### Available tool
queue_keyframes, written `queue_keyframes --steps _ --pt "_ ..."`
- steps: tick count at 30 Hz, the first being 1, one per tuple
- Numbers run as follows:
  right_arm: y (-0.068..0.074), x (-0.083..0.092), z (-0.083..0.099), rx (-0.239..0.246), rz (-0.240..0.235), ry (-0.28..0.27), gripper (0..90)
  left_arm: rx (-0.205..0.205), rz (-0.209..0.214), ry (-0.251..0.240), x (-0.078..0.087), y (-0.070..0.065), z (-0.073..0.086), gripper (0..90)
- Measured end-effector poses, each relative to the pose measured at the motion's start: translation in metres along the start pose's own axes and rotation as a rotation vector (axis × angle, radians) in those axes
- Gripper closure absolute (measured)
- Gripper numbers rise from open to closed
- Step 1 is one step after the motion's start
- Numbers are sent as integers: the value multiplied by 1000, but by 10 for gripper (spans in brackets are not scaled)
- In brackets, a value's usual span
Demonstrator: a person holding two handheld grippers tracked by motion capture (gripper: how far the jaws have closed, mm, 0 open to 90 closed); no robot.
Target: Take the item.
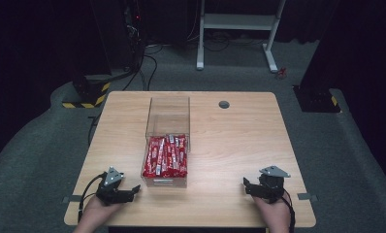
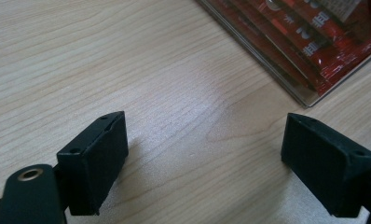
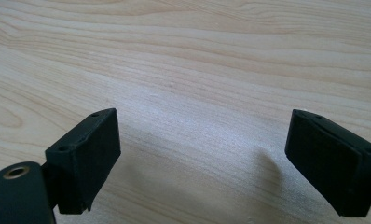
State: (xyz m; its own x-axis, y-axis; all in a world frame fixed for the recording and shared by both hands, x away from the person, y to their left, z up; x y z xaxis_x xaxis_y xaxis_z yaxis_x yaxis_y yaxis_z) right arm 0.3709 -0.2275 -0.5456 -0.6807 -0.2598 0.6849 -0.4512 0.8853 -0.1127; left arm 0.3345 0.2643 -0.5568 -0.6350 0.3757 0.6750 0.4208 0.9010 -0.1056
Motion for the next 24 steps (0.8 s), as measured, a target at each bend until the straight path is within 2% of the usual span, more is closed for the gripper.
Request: queue_keyframes --steps 12,16,24 --pt "7 6 -11 9 -11 -60 118 2 0 -1 0 0 0 152" --pt "11 7 -16 20 -16 -96 124 1 5 1 0 1 0 152" --pt "22 5 -21 31 -46 -96 132 -11 -2 2 1 1 1 151"
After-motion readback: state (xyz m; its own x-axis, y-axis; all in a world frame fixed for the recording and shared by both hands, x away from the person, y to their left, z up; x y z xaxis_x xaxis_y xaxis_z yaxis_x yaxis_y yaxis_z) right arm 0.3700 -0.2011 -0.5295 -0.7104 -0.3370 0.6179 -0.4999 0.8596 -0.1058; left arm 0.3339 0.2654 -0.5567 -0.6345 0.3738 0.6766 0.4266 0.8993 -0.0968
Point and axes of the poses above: each handheld gripper's, and its own axes: x roughly backward along the jaws, z roughly out of its underside, y roughly to its left, the point moved 4 cm from there along -x, roughly forward along the jaws, and after that the axes turned 8 degrees about x, right-handed, at the moved point
